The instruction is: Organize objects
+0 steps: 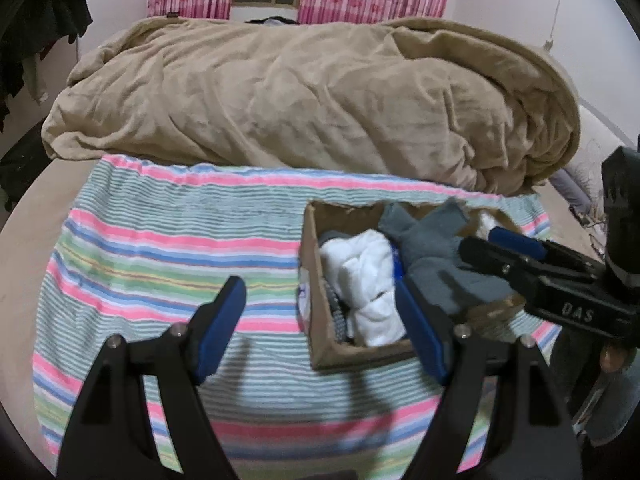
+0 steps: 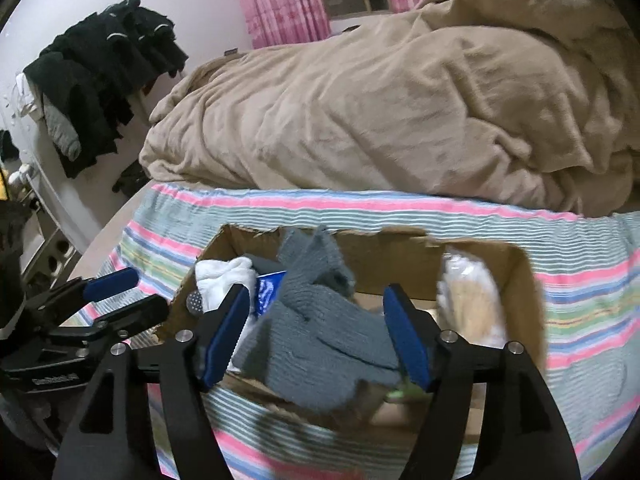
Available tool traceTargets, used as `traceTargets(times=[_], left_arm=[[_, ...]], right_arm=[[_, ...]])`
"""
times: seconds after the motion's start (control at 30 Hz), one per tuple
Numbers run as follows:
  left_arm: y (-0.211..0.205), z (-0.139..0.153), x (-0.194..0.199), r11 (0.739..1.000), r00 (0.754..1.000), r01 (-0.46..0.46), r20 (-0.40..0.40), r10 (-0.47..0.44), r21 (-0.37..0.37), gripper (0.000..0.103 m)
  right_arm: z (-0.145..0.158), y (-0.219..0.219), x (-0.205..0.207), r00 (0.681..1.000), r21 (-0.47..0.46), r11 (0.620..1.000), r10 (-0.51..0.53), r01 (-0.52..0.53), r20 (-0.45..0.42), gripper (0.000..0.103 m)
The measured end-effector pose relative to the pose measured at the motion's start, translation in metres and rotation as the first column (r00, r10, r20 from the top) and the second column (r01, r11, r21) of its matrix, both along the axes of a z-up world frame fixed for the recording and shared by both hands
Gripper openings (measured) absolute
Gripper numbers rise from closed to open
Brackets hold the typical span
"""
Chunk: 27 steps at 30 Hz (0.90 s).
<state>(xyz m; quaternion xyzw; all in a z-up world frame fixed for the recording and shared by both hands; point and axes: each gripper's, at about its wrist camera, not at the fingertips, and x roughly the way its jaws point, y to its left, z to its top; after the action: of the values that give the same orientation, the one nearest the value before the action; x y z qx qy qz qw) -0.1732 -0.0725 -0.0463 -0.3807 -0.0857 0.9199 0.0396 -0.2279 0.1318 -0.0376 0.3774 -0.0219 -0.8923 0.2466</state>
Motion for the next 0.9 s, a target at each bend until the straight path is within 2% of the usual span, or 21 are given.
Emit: traceTargets(times=[0.1, 0.2, 0.27, 0.37, 0.6, 0.73, 0.9], left_arm=[[0.000, 0.010, 0.014, 1.000, 1.000, -0.001, -0.018, 0.001, 0.013, 0.078], [0.004, 0.021, 0.032, 1.000, 0.998, -0.006, -0.055, 0.005, -0.024, 0.078], [0.005, 0.028, 0.047, 1.000, 0.997, 0.000, -0.080, -0.001, -0.016, 0.078], [0.007, 0.033, 0.068, 1.000, 0.994, 0.004, -0.106, -0.004, -0.002, 0.085], [0.017, 0.018, 0.114, 0.999, 0.995, 0.013, -0.095, -0.009, 0.033, 0.086], [0.025, 0.020, 0.126, 1.000, 0.993, 0.031, -0.112, -0.030, 0.003, 0.086], [0.027, 0.016, 0.135, 1.000, 0.993, 0.006, -0.117, -0.008, -0.016, 0.086]], right_arm=[[0.011, 0.009, 0.011, 0.999, 0.013, 0.999, -0.030, 0.030, -0.021, 0.073], [0.020, 0.018, 0.024, 0.998, 0.028, 0.998, -0.054, 0.055, -0.036, 0.073], [0.027, 0.022, 0.034, 0.996, 0.038, 0.997, -0.068, 0.070, -0.051, 0.073], [0.035, 0.031, 0.052, 0.994, 0.032, 0.996, -0.078, 0.081, -0.071, 0.073], [0.043, 0.048, 0.091, 0.988, 0.026, 0.993, -0.108, 0.111, -0.106, 0.073], [0.038, 0.055, 0.113, 0.989, 0.022, 0.994, -0.107, 0.110, -0.100, 0.073], [0.029, 0.063, 0.136, 0.984, 0.039, 0.989, -0.138, 0.143, -0.109, 0.073]])
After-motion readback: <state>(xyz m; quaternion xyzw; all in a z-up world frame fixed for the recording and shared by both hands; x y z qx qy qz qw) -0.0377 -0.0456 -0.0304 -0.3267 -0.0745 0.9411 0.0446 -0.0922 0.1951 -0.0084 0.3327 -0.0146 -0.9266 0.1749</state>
